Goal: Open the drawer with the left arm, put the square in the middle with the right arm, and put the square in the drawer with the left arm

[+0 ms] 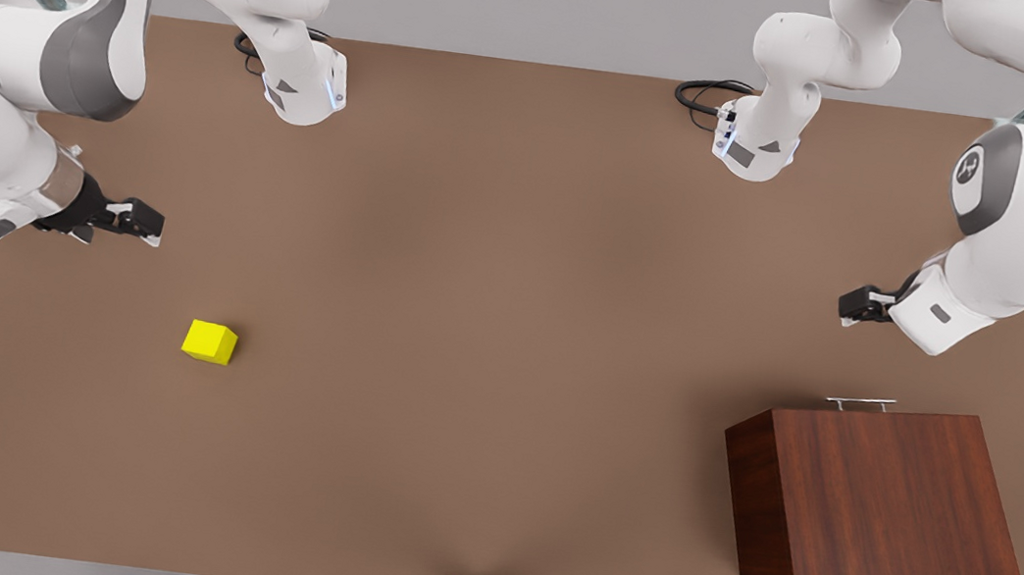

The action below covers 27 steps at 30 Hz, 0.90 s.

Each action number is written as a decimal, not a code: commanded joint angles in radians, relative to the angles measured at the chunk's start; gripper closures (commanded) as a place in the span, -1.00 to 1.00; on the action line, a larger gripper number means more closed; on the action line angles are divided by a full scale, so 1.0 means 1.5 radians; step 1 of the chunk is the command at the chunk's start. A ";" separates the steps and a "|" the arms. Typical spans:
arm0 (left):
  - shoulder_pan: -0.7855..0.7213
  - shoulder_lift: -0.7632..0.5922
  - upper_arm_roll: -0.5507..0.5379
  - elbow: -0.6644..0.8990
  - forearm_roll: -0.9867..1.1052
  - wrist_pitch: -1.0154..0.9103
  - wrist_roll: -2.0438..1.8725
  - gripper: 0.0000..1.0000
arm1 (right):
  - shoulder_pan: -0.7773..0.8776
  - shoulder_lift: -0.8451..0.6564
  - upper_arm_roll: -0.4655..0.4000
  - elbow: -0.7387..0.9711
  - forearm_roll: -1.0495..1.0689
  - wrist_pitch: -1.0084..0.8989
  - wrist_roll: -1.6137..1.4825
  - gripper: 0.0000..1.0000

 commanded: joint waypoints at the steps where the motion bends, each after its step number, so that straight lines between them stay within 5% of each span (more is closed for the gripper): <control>1: -0.001 0.003 0.000 0.000 0.001 -0.002 -0.002 -1.00 | 0.000 0.000 0.000 0.000 0.000 0.000 0.000 -1.00; 4: 0.000 0.002 0.034 -0.087 -0.010 0.050 -0.093 -1.00 | -0.004 0.000 -0.001 -0.029 0.000 0.022 0.000 -1.00; 8: -0.003 -0.054 0.058 -0.340 -0.009 0.414 -0.765 -1.00 | -0.033 -0.002 -0.003 -0.200 -0.001 0.182 -0.001 -1.00; 14: -0.008 -0.074 0.095 -0.468 -0.003 0.605 -0.858 -1.00 | -0.047 0.012 -0.004 -0.412 0.000 0.434 0.000 -1.00; 27: -0.008 -0.062 0.121 -0.523 -0.002 0.688 -0.858 -1.00 | -0.062 0.188 -0.005 -0.295 -0.009 0.469 0.082 -1.00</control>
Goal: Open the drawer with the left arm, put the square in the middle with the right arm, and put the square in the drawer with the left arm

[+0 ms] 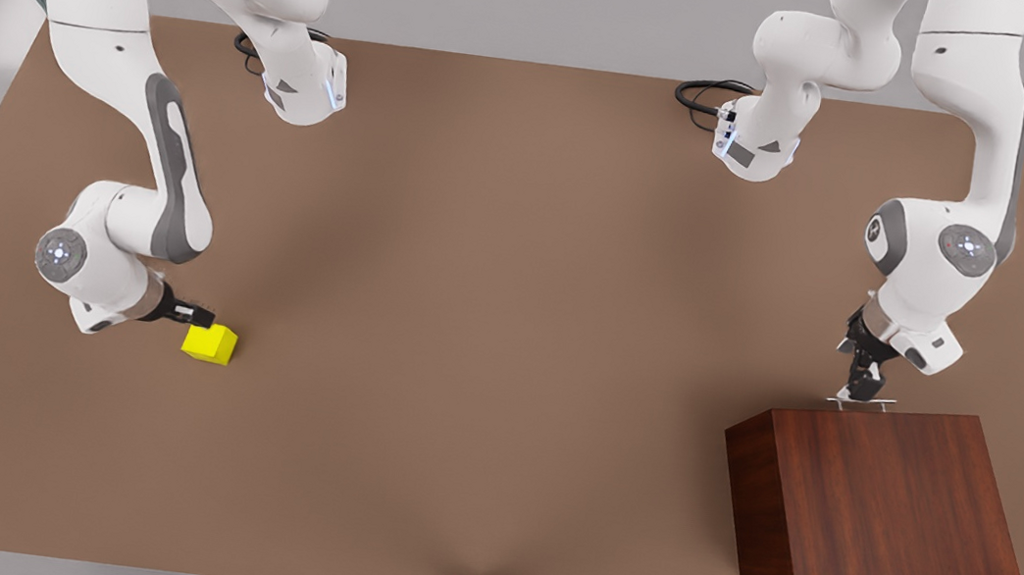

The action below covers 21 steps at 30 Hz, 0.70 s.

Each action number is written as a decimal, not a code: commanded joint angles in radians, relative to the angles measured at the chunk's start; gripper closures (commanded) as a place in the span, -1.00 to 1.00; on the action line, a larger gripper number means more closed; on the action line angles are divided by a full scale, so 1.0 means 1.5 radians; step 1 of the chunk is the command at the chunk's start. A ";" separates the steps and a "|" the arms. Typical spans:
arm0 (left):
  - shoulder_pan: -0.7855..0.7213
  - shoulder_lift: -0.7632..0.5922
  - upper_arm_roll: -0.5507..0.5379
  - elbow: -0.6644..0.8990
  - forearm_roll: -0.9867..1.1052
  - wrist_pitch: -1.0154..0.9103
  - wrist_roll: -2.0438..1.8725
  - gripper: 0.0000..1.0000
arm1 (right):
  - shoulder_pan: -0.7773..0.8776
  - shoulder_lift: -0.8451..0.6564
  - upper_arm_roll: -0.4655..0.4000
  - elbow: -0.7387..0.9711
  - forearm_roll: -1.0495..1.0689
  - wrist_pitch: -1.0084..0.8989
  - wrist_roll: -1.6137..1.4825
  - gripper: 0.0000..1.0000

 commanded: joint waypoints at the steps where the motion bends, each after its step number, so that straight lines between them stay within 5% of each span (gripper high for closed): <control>1: 0.018 0.000 0.000 0.000 0.000 0.001 0.000 -1.00 | 0.000 0.006 0.000 0.005 0.000 0.000 0.001 -1.00; 21: 0.022 0.027 0.033 -0.040 0.000 0.102 0.000 -1.00 | 0.026 0.077 0.007 0.025 -0.032 0.035 0.046 -1.00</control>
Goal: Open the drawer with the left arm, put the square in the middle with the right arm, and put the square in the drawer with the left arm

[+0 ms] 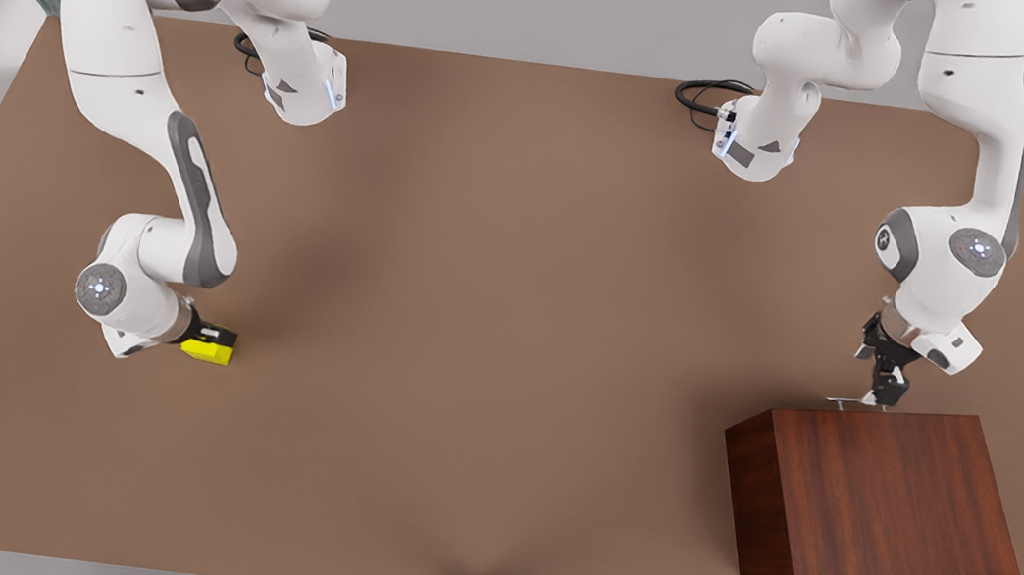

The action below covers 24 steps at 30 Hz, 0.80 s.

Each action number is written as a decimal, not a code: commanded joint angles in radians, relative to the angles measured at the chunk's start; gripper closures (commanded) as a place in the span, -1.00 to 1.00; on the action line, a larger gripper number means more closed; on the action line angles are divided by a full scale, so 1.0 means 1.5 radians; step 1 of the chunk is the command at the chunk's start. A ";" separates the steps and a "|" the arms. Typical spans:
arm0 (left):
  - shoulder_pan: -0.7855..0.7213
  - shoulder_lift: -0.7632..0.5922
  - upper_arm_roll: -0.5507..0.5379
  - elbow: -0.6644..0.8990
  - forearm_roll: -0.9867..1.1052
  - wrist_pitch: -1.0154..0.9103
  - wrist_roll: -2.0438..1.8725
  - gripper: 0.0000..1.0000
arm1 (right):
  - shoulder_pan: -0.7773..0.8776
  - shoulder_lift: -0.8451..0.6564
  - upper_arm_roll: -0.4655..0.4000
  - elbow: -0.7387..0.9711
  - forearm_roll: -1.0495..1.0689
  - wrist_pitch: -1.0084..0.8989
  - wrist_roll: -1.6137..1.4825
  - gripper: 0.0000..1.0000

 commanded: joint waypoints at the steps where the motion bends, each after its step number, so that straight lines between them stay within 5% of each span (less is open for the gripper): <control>1: -0.001 0.002 0.000 0.000 0.001 0.001 0.000 -1.00 | 0.000 0.000 0.000 0.000 0.000 0.001 0.000 -1.00; 12: 0.001 0.029 0.001 -0.005 0.000 0.015 0.000 -1.00 | 0.002 0.030 -0.002 -0.010 0.006 0.031 0.003 -0.98; 16: 0.001 0.030 0.001 -0.005 0.000 0.013 0.000 -1.00 | -0.002 0.031 -0.002 -0.002 0.002 0.036 0.002 -0.66; 24: 0.001 0.021 0.013 -0.025 0.000 0.007 0.002 -1.00 | -0.002 0.044 -0.003 -0.003 0.001 0.056 0.002 -0.44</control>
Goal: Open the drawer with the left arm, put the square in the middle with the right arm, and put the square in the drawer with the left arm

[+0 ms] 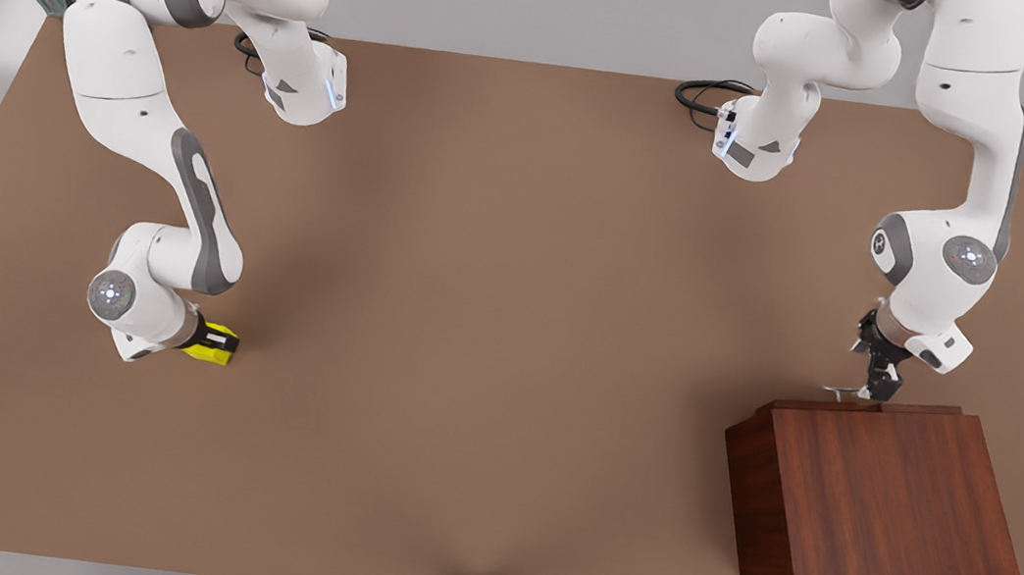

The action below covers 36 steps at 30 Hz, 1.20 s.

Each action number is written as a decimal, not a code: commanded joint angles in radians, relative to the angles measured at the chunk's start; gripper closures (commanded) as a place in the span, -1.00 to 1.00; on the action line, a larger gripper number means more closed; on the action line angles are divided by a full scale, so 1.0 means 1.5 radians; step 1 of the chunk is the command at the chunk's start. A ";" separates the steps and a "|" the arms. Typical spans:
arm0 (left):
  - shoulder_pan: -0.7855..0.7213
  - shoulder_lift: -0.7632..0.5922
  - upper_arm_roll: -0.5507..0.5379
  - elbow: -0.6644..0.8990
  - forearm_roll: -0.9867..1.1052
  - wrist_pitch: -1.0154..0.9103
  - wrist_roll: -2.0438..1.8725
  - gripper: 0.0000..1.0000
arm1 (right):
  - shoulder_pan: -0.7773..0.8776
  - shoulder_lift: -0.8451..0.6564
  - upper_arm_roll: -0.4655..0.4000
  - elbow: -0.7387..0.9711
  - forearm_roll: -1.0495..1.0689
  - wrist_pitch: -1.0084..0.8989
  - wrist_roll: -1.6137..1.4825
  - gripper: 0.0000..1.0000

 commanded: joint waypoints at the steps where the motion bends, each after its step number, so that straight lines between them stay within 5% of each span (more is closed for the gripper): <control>1: -0.003 0.000 0.000 0.000 0.000 -0.001 0.000 -1.00 | 0.000 -0.001 0.000 0.000 -0.001 -0.001 0.000 -0.36; 8: -0.003 -0.011 0.002 -0.011 0.001 -0.016 0.004 -1.00 | 0.014 -0.039 0.005 0.004 0.003 -0.027 0.014 -0.29; 12: -0.003 -0.021 0.002 -0.015 0.001 -0.027 0.004 -1.00 | 0.124 -0.071 0.009 0.118 0.006 -0.229 0.201 -0.30; 16: -0.003 -0.031 0.008 -0.028 0.001 -0.036 0.005 -1.00 | 0.223 -0.037 0.132 0.234 -0.001 -0.236 0.495 -0.31; 24: -0.003 -0.041 0.012 -0.030 0.013 -0.068 0.006 -1.00 | 0.519 0.202 0.124 0.552 -0.043 -0.262 1.037 -0.34; 26: -0.003 -0.045 0.017 -0.030 0.015 -0.077 0.006 -1.00 | 0.603 0.269 0.055 0.647 -0.045 -0.292 1.127 -0.34; 30: -0.003 -0.045 0.018 -0.030 0.015 -0.078 0.006 -1.00 | 0.655 0.318 0.013 0.686 -0.048 -0.281 1.241 -0.37; 36: -0.003 -0.046 0.027 -0.030 0.019 -0.086 0.006 -1.00 | 0.649 0.327 0.018 0.682 -0.042 -0.288 1.114 -0.37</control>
